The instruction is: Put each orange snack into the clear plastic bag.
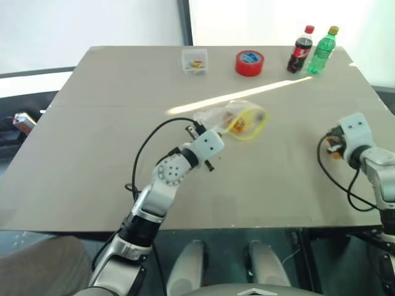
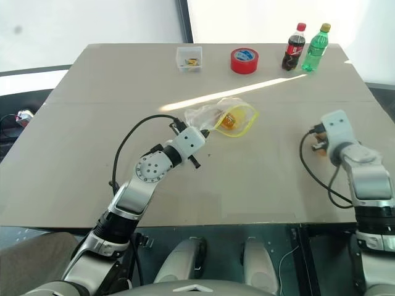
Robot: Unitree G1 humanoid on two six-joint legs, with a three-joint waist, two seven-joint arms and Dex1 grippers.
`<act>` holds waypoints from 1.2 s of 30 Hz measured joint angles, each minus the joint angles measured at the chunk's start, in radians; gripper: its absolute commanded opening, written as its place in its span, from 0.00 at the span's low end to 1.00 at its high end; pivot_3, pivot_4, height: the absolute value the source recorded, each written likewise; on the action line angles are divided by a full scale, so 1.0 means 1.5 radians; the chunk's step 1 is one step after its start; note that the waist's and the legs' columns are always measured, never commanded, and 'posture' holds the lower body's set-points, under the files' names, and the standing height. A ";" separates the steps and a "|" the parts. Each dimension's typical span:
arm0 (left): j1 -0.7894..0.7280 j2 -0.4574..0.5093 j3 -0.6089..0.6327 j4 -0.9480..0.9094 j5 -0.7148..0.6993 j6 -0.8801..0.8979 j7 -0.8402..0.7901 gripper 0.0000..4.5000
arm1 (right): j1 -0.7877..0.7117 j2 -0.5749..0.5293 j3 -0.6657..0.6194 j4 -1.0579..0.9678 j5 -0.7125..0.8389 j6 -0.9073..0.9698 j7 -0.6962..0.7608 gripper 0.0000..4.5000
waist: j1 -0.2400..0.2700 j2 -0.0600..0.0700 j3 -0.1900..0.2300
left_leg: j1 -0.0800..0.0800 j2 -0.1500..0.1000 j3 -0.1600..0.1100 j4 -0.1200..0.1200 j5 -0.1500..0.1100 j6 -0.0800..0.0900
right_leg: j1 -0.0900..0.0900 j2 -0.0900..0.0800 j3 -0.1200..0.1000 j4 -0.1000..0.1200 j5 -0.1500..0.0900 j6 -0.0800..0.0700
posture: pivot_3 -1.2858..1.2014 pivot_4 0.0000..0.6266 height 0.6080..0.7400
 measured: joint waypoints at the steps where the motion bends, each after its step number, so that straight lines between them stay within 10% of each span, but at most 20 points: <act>1: 0.000 0.000 0.000 0.000 0.000 0.000 0.000 0.00 | -0.005 0.006 0.004 -0.010 0.009 0.000 0.009 0.18 | 0.000 0.000 0.000 | 0.000 0.000 0.000 0.000 0.000 0.000 | 0.000 0.000 0.000 0.000 0.000 0.000 | 0.52 0.24 1.00; 12: -0.001 -0.003 0.000 0.002 -0.001 -0.004 0.001 0.00 | -0.110 0.115 0.112 -0.098 0.105 0.035 0.074 0.18 | 0.006 0.000 0.000 | 0.000 0.000 -0.001 0.000 0.000 0.000 | 0.000 0.000 -0.001 0.000 0.000 0.000 | 0.52 0.24 1.00; 27: 0.004 -0.016 -0.014 -0.002 -0.002 -0.031 -0.021 0.00 | -0.247 0.272 0.153 0.272 -0.004 -0.231 -0.035 0.18 | -0.004 0.000 0.000 | 0.000 0.000 0.000 0.000 0.000 0.000 | -0.001 0.000 0.000 0.000 0.000 0.000 | 0.52 0.24 1.00; 34: 0.004 -0.016 -0.017 -0.002 -0.002 -0.031 -0.021 0.00 | -0.272 0.296 0.155 0.392 -0.035 -0.374 -0.025 0.83 | -0.007 0.000 0.000 | 0.000 0.000 -0.001 0.000 0.000 0.000 | -0.001 0.000 0.000 0.000 0.000 0.000 | 0.52 0.24 1.00; 36: 0.004 -0.016 -0.017 -0.002 -0.002 -0.031 -0.020 0.00 | -0.266 0.289 0.155 0.387 -0.043 -0.382 -0.020 0.87 | -0.009 0.000 0.000 | 0.000 0.000 -0.001 0.000 0.000 0.000 | -0.001 0.000 0.000 0.000 0.000 0.000 | 0.52 0.24 1.00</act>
